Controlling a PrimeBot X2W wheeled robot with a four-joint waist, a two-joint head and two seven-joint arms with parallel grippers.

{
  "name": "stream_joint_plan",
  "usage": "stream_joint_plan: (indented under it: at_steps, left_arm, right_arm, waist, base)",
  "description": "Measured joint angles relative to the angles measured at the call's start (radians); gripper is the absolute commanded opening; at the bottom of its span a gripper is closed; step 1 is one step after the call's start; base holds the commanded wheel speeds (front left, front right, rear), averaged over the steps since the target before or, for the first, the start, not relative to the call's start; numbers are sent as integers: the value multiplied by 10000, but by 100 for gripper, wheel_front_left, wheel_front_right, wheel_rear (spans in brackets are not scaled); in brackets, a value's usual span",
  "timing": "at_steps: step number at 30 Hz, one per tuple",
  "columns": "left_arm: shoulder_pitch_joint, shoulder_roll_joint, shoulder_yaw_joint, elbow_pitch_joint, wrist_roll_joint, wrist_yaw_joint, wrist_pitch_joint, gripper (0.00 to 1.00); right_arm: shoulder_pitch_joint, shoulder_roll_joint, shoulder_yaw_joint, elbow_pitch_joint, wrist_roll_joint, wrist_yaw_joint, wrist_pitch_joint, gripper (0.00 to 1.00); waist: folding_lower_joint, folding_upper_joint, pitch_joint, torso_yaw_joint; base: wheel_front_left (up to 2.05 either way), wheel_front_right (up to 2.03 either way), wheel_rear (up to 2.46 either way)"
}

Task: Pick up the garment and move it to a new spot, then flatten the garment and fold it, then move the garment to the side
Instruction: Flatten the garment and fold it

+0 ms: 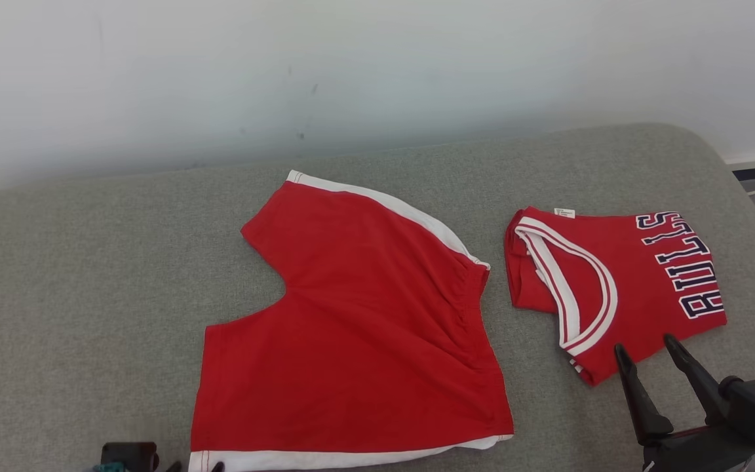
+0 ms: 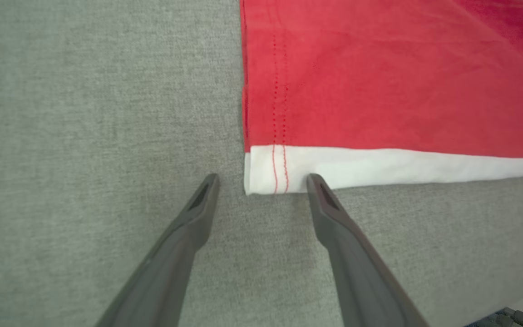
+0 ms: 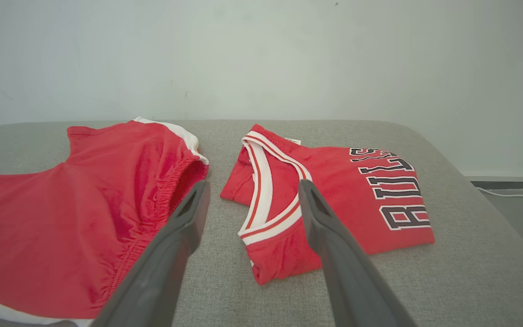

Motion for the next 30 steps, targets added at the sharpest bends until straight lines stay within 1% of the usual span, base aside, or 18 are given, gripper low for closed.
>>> stream_joint_plan:
  at_steps: [1,2,3,9,10,13,15,20,25,28,30]
  left_arm:
    - [-88,-4,-8,75,0,-42,0,55]
    - [-173,0,-27,119,2,-42,-2,23]
    - [-326,-13,-25,221,2,-48,-2,0]
    - [-483,-69,-107,408,44,-132,-46,0]
    - [-504,-84,-113,431,46,-132,-61,0]
    - [-525,-138,-136,458,46,-136,-136,0]
    - [-584,-171,-188,499,52,-161,-190,0]
    - [-879,-320,-290,629,59,-215,-267,0]
    - [-957,-464,-397,825,59,-297,-343,0]
    - [-1022,-523,-445,926,59,-301,-387,0]
    - [-1026,-520,-435,989,59,-301,-456,0]
  right_arm:
    - [-1,0,-10,-2,0,0,33,100]
    - [-1,-2,-13,2,0,0,71,100]
    - [0,-4,-23,0,-2,0,71,100]
    - [0,6,75,2,-6,2,174,100]
    - [-13,19,174,8,12,52,272,100]
    - [-32,186,570,61,422,476,671,100]
    - [-19,180,924,153,464,754,1022,100]
    - [-60,186,1471,311,807,1218,1741,100]
    - [-196,245,1929,706,803,1427,2316,100]
    - [-229,309,2196,989,723,1446,2619,100]
    - [-384,326,2372,1175,686,1538,2773,100]
  waist:
    - [0,0,14,-3]
    - [1,0,23,-2]
    - [0,0,36,9]
    - [0,0,80,89]
    - [0,0,87,115]
    - [0,0,105,191]
    - [0,0,110,237]
    - [0,0,121,412]
    - [0,0,113,555]
    - [0,0,89,645]
    - [0,0,71,678]
  base:
    - [0,0,0]
    - [0,0,0]
    - [0,0,0]
    - [0,0,0]
    - [0,0,0]
    - [0,0,0]
    - [0,0,0]
    - [0,0,0]
    - [0,0,0]
    - [0,0,0]
    - [0,0,0]
